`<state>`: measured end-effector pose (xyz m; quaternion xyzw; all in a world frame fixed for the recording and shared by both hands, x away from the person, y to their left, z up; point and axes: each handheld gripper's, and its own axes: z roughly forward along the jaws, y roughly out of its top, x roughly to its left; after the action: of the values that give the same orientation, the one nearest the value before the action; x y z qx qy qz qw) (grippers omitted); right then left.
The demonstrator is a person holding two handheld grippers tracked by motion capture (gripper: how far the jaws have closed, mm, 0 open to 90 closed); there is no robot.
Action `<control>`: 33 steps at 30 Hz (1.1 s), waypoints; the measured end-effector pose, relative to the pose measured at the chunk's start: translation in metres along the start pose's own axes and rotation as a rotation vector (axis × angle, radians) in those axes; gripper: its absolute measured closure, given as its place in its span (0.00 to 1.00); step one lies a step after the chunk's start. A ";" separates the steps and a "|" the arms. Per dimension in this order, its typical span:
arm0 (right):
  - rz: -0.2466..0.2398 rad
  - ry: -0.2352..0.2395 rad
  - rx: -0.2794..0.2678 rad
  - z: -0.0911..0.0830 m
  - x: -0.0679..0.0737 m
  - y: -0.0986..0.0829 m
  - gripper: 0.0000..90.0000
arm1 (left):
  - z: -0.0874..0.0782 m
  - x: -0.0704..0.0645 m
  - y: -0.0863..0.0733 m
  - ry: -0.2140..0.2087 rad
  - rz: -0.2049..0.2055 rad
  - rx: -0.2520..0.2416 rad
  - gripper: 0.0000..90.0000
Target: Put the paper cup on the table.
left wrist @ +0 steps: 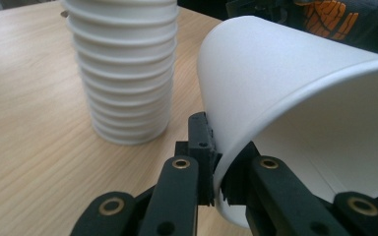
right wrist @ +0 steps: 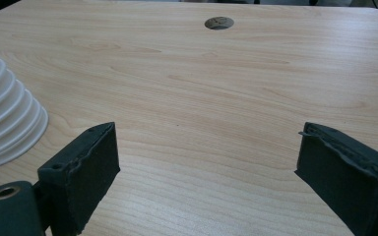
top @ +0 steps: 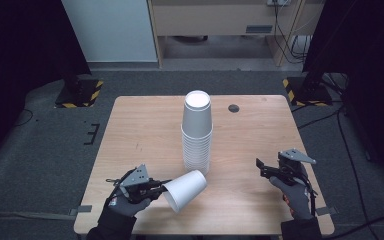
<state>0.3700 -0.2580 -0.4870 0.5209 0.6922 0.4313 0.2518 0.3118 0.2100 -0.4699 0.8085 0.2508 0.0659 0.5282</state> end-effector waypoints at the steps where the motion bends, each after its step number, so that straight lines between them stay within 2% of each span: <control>1: -0.001 0.000 0.005 0.001 0.000 0.000 0.10 | -0.003 0.001 -0.002 0.002 -0.007 0.007 0.94; 5: -0.008 -0.005 0.024 0.003 -0.001 -0.002 0.10 | -0.018 0.006 -0.010 0.027 -0.023 0.026 0.94; 16: -0.036 -0.014 0.056 0.007 0.000 -0.007 0.10 | -0.050 0.020 -0.021 0.097 -0.085 0.019 0.94; 22: -0.098 -0.038 0.127 0.016 0.000 -0.015 0.10 | -0.064 0.026 -0.023 0.153 -0.117 0.016 0.94; 27: -0.126 -0.050 0.180 0.021 -0.003 -0.022 0.11 | -0.074 0.034 -0.022 0.230 -0.147 0.029 0.94; 33: -0.142 -0.062 0.223 0.029 -0.004 -0.028 0.10 | -0.082 0.044 -0.021 0.358 -0.209 0.023 0.94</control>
<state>0.3803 -0.2539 -0.5259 0.5086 0.7629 0.3165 0.2433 0.3122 0.3051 -0.4601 0.7595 0.4241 0.1505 0.4697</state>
